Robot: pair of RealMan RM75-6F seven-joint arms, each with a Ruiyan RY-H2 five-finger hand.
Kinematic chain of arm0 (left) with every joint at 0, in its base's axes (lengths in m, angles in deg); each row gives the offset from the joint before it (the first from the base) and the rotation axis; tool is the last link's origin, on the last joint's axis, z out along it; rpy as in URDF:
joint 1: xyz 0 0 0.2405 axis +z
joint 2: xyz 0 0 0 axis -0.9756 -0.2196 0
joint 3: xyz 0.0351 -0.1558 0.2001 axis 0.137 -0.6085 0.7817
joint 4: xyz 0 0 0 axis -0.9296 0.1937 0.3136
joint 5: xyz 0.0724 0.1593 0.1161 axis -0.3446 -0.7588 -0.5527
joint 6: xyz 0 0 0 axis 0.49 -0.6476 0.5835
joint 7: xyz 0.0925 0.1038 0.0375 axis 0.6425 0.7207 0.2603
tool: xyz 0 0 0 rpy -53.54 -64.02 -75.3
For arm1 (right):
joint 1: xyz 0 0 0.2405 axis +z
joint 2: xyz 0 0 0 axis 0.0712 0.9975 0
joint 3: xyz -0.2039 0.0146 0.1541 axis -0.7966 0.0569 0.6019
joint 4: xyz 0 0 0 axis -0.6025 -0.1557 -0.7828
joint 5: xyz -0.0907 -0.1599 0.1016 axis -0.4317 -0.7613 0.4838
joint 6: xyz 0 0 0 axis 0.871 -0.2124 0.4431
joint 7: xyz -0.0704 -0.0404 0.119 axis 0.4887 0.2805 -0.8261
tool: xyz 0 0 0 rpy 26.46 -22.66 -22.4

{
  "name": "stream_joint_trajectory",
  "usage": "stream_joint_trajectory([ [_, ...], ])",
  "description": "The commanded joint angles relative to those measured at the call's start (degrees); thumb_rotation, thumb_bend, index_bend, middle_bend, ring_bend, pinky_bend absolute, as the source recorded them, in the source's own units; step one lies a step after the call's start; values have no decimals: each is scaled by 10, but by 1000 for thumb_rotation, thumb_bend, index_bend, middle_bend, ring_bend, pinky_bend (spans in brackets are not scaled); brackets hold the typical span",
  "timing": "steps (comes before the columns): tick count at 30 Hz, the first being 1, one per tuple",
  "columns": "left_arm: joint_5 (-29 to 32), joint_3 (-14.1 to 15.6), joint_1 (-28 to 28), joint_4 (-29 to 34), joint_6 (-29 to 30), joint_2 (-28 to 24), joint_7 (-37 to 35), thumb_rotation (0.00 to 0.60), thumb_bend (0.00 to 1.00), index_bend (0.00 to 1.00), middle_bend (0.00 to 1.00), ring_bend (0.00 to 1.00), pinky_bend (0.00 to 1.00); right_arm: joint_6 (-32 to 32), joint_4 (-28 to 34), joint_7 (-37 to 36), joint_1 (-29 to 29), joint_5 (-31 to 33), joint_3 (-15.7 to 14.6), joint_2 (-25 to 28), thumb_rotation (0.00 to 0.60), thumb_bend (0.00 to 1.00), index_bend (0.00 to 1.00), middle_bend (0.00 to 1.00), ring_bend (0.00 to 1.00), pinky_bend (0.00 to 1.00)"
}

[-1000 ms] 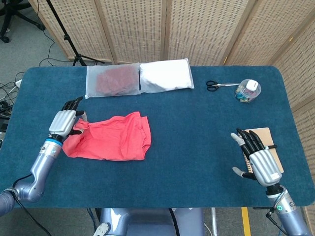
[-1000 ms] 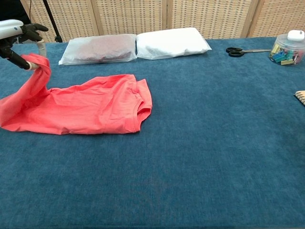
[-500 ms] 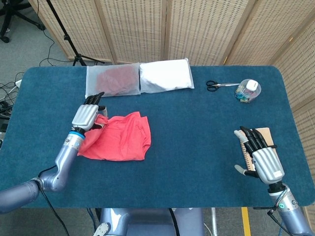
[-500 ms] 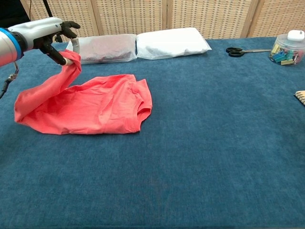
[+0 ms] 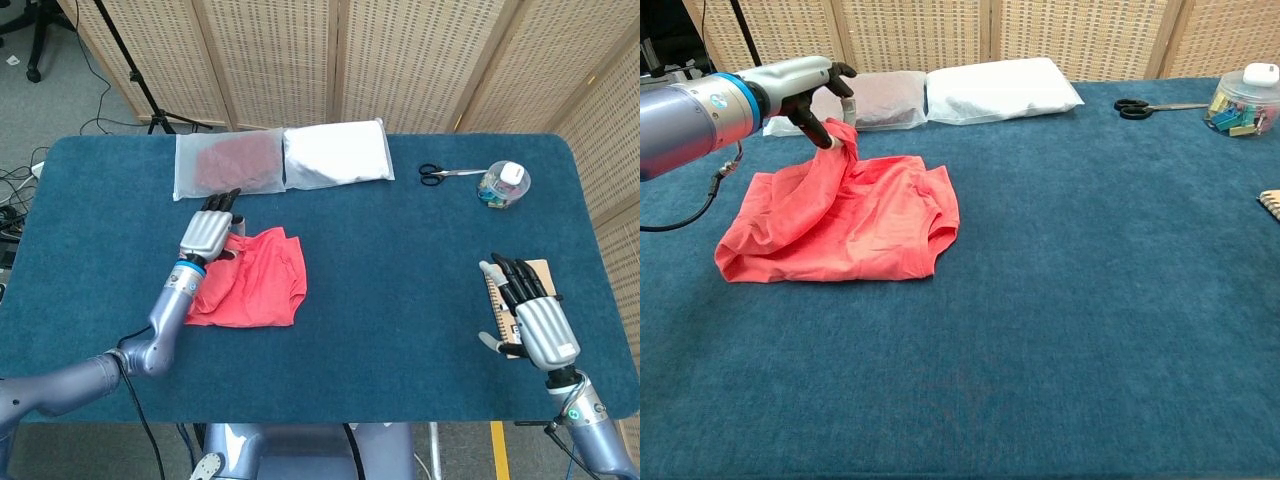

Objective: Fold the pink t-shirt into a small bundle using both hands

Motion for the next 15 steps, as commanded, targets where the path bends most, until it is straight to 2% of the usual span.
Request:
stream_joint_trajectory([
  [1, 7, 2, -14, -28, -6, 23, 9, 600, 518, 739, 0, 0, 0, 0, 0, -2, 0, 1, 1, 1, 600, 0, 0, 0, 0, 0],
  [15, -33, 1, -39, -117, -13, 94, -50, 600, 501, 739, 0, 0, 0, -2, -1, -11, 0, 7, 5, 4, 600, 0, 0, 0, 0, 0],
])
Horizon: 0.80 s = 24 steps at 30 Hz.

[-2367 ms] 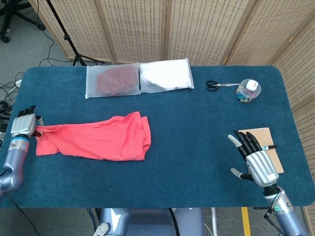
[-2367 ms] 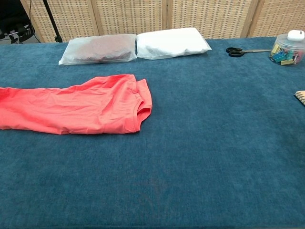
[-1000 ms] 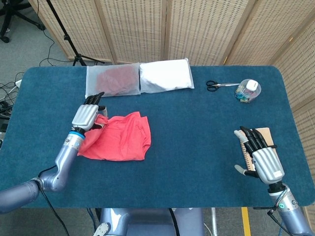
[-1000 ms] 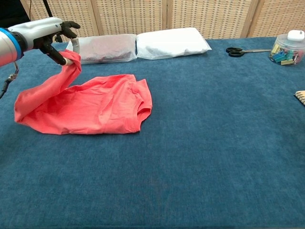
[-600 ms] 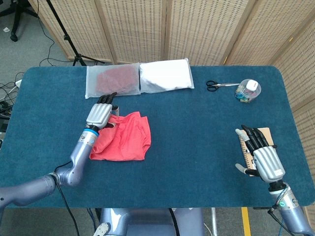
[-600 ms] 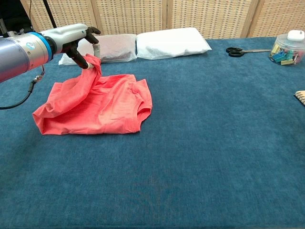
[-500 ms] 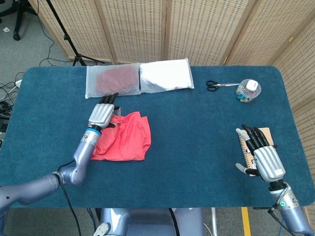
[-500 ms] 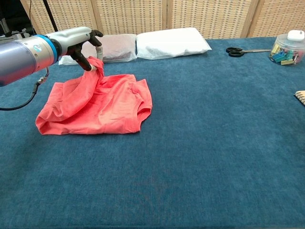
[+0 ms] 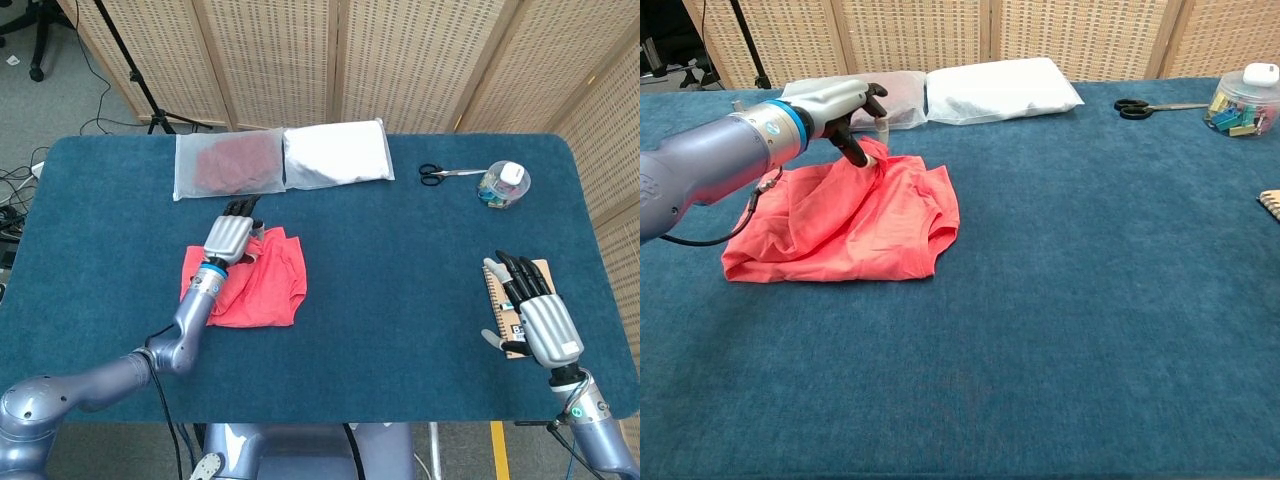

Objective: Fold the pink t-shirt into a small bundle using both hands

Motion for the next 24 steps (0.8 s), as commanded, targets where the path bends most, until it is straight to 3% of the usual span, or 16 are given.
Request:
stream_joint_trajectory([
  [1, -5, -1, -5, -14, -5, 11, -9, 600, 499, 739, 0, 0, 0, 1, 0, -1, 0, 0, 0, 0, 600, 0, 0, 0, 0, 0],
  [7, -19, 1, -11, -39, -14, 31, -29, 600, 450, 726, 0, 0, 0, 0, 1, -2, 0, 0, 0, 1, 600, 0, 0, 0, 0, 0],
  [8, -26, 1, -10, -39, -13, 33, -42, 600, 404, 651, 0, 0, 0, 0, 1, -2, 0, 0, 1, 1, 600, 0, 0, 0, 0, 0],
  [12, -47, 1, -4, -35, -11, 30, -79, 600, 144, 127, 0, 0, 0, 0, 1, -2, -1, 0, 1, 2, 600, 0, 0, 0, 0, 0],
  [14, -59, 2, -1, -33, -6, 27, -92, 600, 78, 25, 0, 0, 0, 0, 2, -2, -1, 0, 1, 2, 600, 0, 0, 0, 0, 0],
  [24, -128, 21, 41, 28, 45, -35, -161, 600, 83, 0, 0, 0, 0, 0, 4, 0, -1, -1, 0, 2, 600, 0, 0, 0, 0, 0],
])
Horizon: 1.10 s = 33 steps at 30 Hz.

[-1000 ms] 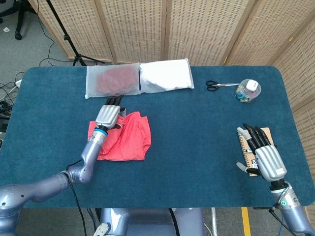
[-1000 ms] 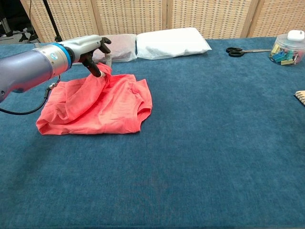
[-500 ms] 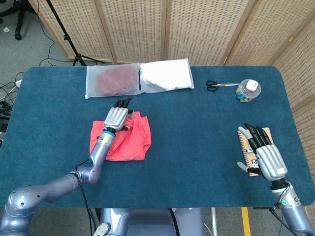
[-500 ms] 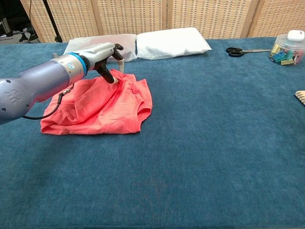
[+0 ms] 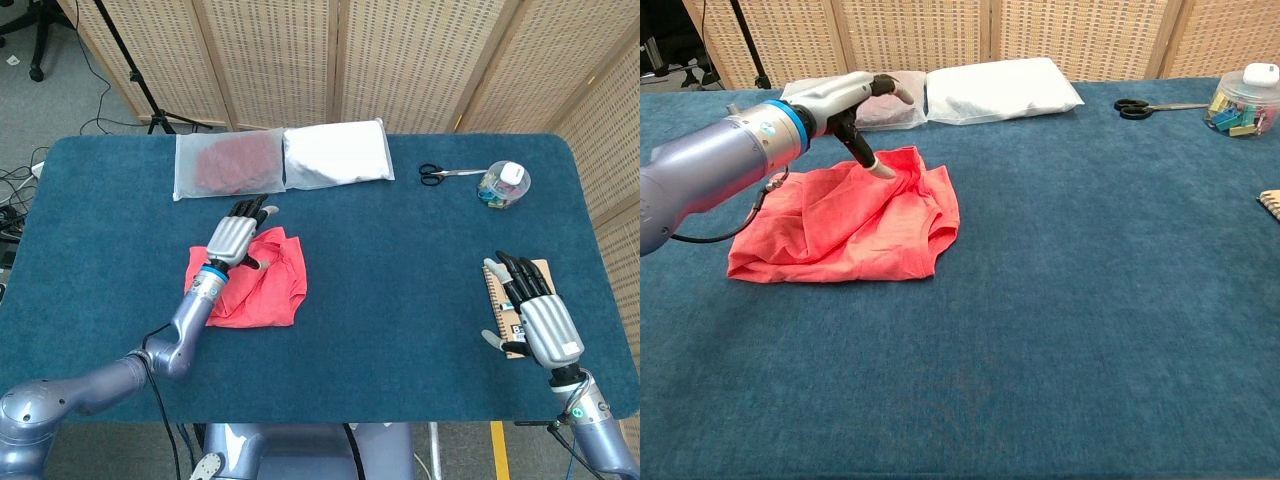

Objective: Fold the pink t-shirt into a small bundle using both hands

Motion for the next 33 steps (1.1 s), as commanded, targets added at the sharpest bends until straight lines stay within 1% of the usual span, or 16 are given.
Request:
stream_joint_trajectory([
  [1, -42, 22, 33, 33, 39, -42, -32, 600, 89, 0, 0, 0, 0, 1, 1, 1, 0, -2, -1, 0, 600, 0, 0, 0, 0, 0],
  [2, -61, 34, 47, 48, 50, -62, -49, 600, 100, 17, 0, 0, 0, 2, 1, 1, -1, -3, -1, 0, 600, 0, 0, 0, 0, 0],
  [4, -82, 49, 63, 63, 58, -88, -74, 600, 116, 87, 0, 0, 0, 2, 2, 2, -1, -4, -2, 0, 600, 0, 0, 0, 0, 0],
  [5, -99, 59, 72, 67, 64, -102, -93, 600, 134, 154, 0, 0, 0, 2, 3, 3, 0, -5, -2, 0, 600, 0, 0, 0, 0, 0],
  [6, -114, 68, 79, 64, 72, -110, -109, 600, 157, 218, 0, 0, 0, 1, 3, 4, 0, -6, -3, -1, 600, 0, 0, 0, 0, 0],
  [8, -138, 84, 87, 51, 81, -121, -134, 600, 199, 296, 0, 0, 0, 1, 4, 6, 0, -7, -3, -2, 600, 0, 0, 0, 0, 0],
  [9, -150, 94, 92, 38, 84, -125, -147, 600, 221, 330, 0, 0, 0, 0, 4, 8, 0, -8, -4, -2, 600, 0, 0, 0, 0, 0],
  [11, -163, 105, 98, 19, 87, -126, -165, 600, 249, 366, 0, 0, 0, -1, 4, 11, 1, -9, -5, -3, 600, 0, 0, 0, 0, 0],
  [14, -176, 117, 103, -7, 88, -121, -179, 600, 270, 397, 0, 0, 0, -2, 4, 16, 2, -10, -5, -5, 600, 0, 0, 0, 0, 0],
  [17, -184, 123, 105, -31, 90, -108, -188, 600, 278, 416, 0, 0, 0, -3, 4, 20, 2, -10, -5, -6, 600, 0, 0, 0, 0, 0],
  [27, -213, 141, 103, -112, 101, -52, -206, 600, 297, 421, 0, 0, 0, -5, 1, 21, 2, -7, -5, -9, 600, 0, 0, 0, 0, 0],
  [33, -218, 144, 101, -137, 96, -34, -211, 600, 310, 430, 0, 0, 0, -5, 1, 20, 2, -7, -5, -9, 600, 0, 0, 0, 0, 0],
])
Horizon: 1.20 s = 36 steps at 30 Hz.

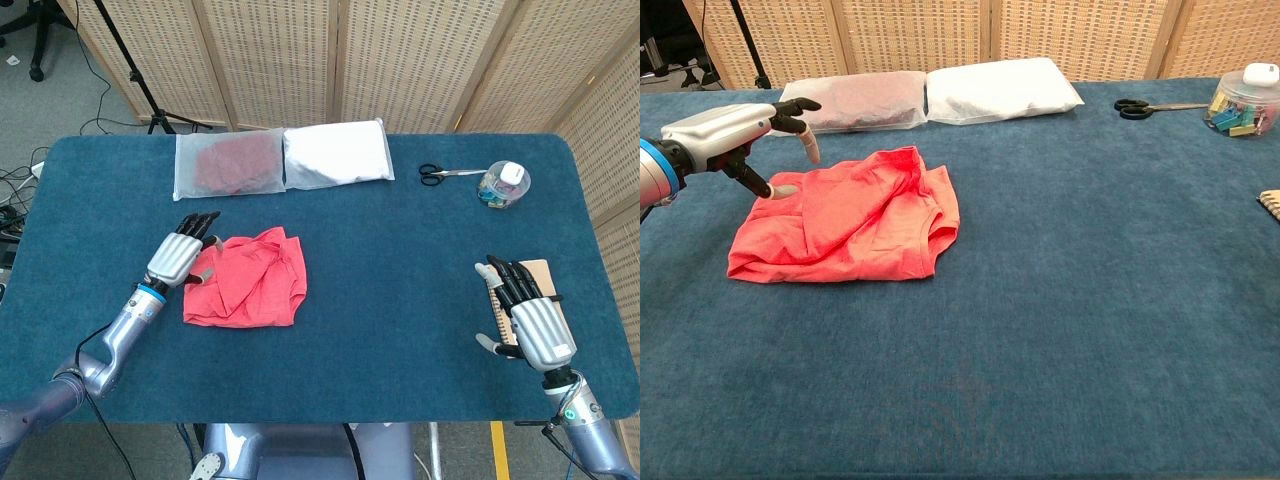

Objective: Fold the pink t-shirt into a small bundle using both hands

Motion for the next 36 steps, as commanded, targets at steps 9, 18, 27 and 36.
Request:
stream_joint_trajectory([
  [9, -8, 8, 0, -37, -3, 24, -6, 600, 307, 430, 0, 0, 0, 1, 0, -2, -1, 2, 1, 1, 600, 0, 0, 0, 0, 0],
  [18, -10, 8, -3, -67, -10, 42, -6, 600, 291, 430, 0, 0, 0, -2, -1, -2, 0, 5, 2, 0, 600, 0, 0, 0, 0, 0],
  [27, -10, 6, -7, -96, -13, 67, 3, 600, 321, 447, 0, 0, 0, -1, 0, -3, 0, 6, 3, 1, 600, 0, 0, 0, 0, 0],
  [36, -11, 5, -6, -110, -7, 79, 5, 600, 484, 527, 0, 0, 0, -1, 1, -4, 0, 6, 3, 2, 600, 0, 0, 0, 0, 0],
])
